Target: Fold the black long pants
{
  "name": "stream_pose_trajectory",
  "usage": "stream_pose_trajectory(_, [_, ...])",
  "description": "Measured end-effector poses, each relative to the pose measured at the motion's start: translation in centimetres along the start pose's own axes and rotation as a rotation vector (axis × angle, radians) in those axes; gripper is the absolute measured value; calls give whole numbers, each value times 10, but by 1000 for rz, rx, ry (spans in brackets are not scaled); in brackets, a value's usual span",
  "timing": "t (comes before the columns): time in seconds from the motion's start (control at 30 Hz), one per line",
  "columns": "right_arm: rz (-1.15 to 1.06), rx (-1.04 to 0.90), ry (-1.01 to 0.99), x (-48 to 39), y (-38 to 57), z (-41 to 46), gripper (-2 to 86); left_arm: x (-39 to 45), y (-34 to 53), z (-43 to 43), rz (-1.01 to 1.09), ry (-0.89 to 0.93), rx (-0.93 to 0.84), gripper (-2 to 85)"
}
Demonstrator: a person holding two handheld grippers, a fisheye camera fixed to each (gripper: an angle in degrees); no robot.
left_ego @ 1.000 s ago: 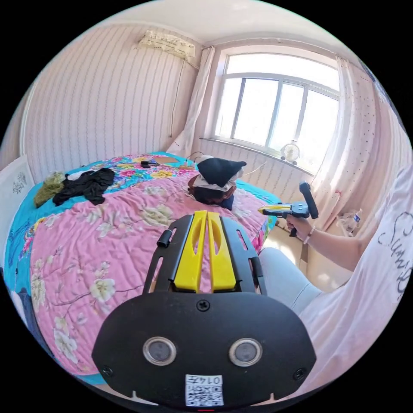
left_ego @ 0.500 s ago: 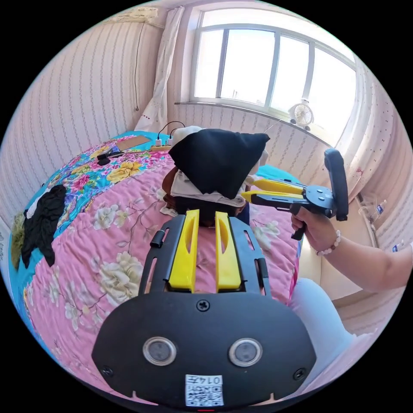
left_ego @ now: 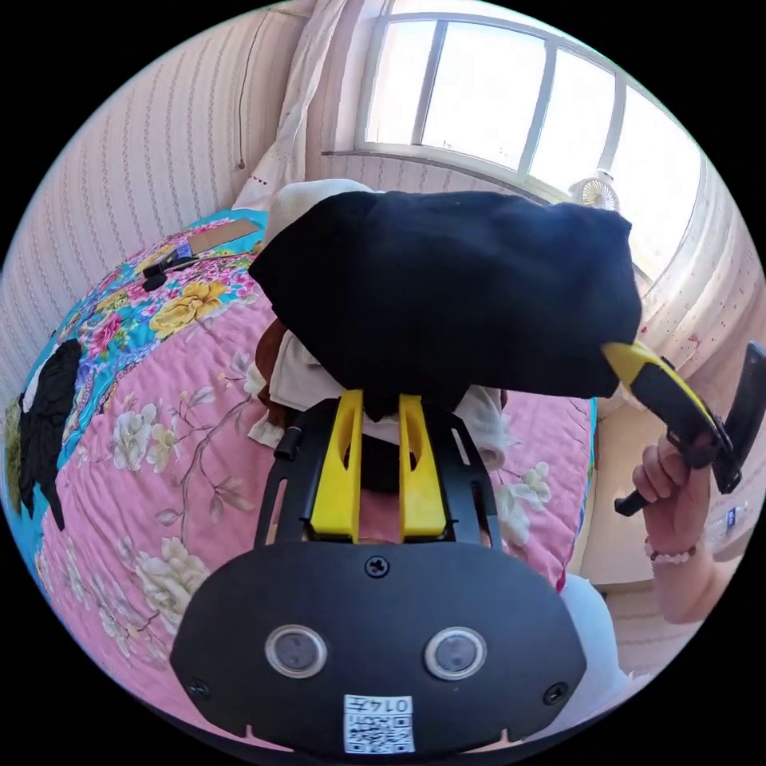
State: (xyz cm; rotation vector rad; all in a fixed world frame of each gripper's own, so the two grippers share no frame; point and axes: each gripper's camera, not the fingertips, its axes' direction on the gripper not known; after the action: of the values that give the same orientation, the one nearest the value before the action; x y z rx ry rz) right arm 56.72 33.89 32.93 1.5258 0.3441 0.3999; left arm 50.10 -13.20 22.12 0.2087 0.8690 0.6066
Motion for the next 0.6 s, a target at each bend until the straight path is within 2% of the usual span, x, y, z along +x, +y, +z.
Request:
stream_pose_trajectory(0.1, [-61,69,-24,-2,-4,-24,11,-18,6,-12,-113,84,14,23])
stream_pose_trajectory(0.23, [-160,147,-18,-15,-14,-55,8,-33,22,-70,-125,137,134,3])
stream_pose_trajectory(0.43, [-265,290,-116,-49,-45,-110,6,-58,65,-236,-94,161,382,-4])
stream_pose_trajectory(0.6, [-279,286,-319,-95,-59,-120,6,-99,173,-411,-102,78,479,-4])
